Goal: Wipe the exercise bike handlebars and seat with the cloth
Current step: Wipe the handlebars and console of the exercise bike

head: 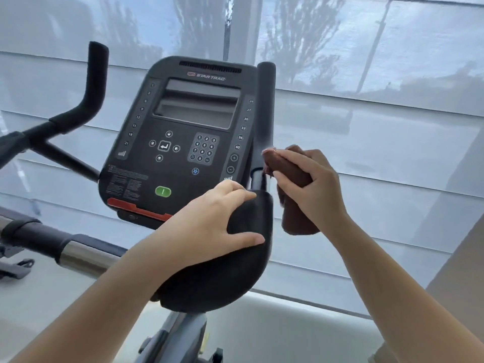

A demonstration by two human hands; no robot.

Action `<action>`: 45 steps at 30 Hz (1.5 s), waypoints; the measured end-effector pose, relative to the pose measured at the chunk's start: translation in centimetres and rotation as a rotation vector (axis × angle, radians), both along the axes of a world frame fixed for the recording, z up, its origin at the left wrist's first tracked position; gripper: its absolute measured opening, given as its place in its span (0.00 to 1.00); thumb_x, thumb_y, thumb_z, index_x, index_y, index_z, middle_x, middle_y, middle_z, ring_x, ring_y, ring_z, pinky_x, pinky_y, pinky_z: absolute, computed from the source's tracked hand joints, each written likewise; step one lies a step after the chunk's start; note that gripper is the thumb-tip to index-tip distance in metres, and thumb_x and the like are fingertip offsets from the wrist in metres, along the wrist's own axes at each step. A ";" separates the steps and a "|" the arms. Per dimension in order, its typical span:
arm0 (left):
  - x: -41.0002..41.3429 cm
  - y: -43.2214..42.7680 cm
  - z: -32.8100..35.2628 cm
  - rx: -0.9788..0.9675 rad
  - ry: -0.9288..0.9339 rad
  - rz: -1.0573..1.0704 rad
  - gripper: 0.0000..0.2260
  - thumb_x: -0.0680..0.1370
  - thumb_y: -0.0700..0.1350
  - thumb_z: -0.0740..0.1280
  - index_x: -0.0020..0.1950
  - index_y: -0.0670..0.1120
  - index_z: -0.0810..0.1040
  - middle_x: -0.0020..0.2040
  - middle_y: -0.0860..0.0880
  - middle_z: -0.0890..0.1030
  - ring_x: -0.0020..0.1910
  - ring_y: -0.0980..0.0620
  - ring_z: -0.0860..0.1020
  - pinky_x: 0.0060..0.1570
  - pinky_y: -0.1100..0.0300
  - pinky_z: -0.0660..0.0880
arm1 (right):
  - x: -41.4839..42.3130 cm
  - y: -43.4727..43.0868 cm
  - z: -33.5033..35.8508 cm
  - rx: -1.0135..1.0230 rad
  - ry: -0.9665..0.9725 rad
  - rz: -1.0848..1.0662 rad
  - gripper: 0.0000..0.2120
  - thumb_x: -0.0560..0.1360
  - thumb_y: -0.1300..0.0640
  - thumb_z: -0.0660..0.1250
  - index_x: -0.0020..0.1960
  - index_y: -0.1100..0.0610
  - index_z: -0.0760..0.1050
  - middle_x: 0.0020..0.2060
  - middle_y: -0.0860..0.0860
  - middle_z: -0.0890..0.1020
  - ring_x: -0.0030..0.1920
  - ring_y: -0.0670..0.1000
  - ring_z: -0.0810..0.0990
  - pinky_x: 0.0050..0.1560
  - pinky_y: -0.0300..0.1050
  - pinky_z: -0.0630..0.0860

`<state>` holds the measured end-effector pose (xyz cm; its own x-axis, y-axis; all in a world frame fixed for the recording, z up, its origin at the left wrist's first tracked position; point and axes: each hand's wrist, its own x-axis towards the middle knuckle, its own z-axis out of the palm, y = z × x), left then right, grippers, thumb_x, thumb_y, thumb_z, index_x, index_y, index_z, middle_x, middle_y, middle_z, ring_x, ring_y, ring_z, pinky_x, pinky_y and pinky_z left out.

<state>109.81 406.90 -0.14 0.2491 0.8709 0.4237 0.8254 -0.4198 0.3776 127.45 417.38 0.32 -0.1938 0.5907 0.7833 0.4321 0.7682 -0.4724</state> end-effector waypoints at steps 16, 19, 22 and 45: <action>0.2 6.0 3.0 -0.188 0.040 0.034 0.45 0.57 0.70 0.68 0.71 0.61 0.59 0.61 0.80 0.49 0.59 0.80 0.53 0.57 0.77 0.53 | -4.1 12.1 6.6 0.125 0.072 0.157 0.18 0.71 0.56 0.70 0.60 0.50 0.76 0.50 0.51 0.72 0.49 0.45 0.75 0.56 0.32 0.70; -0.1 6.8 2.9 -0.175 -0.024 0.014 0.45 0.55 0.69 0.71 0.69 0.61 0.62 0.65 0.77 0.53 0.62 0.80 0.53 0.55 0.82 0.51 | -2.6 11.1 1.6 0.134 -0.012 0.233 0.17 0.69 0.55 0.71 0.57 0.48 0.78 0.48 0.49 0.70 0.46 0.37 0.72 0.53 0.25 0.66; -0.3 7.1 2.9 -0.191 -0.079 0.011 0.42 0.55 0.66 0.74 0.66 0.63 0.65 0.64 0.76 0.58 0.64 0.75 0.58 0.61 0.74 0.56 | -2.2 11.0 0.1 0.084 0.043 0.288 0.17 0.68 0.54 0.70 0.56 0.47 0.78 0.46 0.49 0.72 0.48 0.35 0.73 0.53 0.23 0.64; -0.5 7.4 2.9 -0.208 -0.121 -0.012 0.37 0.56 0.63 0.74 0.63 0.62 0.68 0.64 0.75 0.60 0.65 0.70 0.61 0.61 0.67 0.62 | -4.9 15.5 8.9 0.171 0.359 0.214 0.18 0.70 0.61 0.70 0.60 0.56 0.77 0.49 0.56 0.72 0.47 0.36 0.73 0.56 0.27 0.67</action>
